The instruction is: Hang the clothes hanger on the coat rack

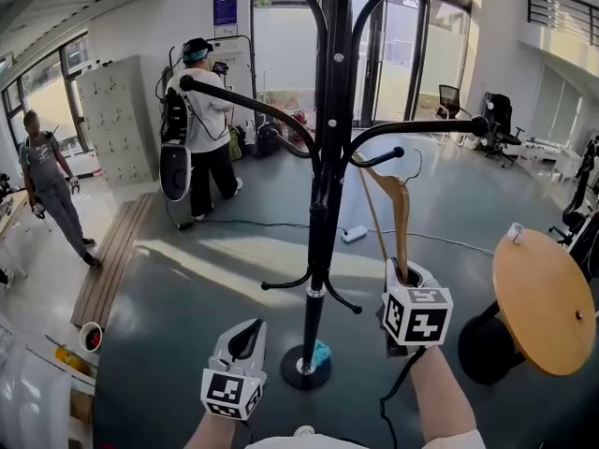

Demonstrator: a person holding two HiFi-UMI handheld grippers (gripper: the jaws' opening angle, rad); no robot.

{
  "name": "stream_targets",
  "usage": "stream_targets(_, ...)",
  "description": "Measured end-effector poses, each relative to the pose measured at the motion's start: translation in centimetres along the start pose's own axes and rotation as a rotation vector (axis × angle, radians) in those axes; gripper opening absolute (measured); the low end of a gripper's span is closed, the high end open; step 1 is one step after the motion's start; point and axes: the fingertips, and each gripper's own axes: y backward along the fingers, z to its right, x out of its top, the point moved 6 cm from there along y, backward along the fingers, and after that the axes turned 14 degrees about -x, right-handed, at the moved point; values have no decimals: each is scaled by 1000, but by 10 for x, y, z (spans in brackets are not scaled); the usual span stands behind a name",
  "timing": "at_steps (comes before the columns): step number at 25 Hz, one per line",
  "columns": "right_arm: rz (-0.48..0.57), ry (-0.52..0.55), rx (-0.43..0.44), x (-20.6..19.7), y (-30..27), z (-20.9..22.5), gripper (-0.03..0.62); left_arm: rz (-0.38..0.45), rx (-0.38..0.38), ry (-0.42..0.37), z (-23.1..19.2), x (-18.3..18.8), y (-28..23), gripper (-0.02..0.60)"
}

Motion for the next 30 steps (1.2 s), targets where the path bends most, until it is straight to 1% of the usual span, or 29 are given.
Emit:
stream_targets(6,-44,19,23,6,-26,-16,28,-1,-13,25,-7,-3,-10,0)
stream_targets(11,-70,60,46,-2,-43,-30,28,-7,-8,39,-17,-11,-16,0)
stream_targets(17,-104,64,76,-13,-53,-39,28,-20,-2,50,-21,-18,-19,0)
stream_targets(25,-101,69,88,-26,-57,-45,29,-28,7,55,-26,-24,-20,0)
stream_targets(30,-90,69,93,-32,-58,-45,29,-38,-3,52,-20,-28,-23,0)
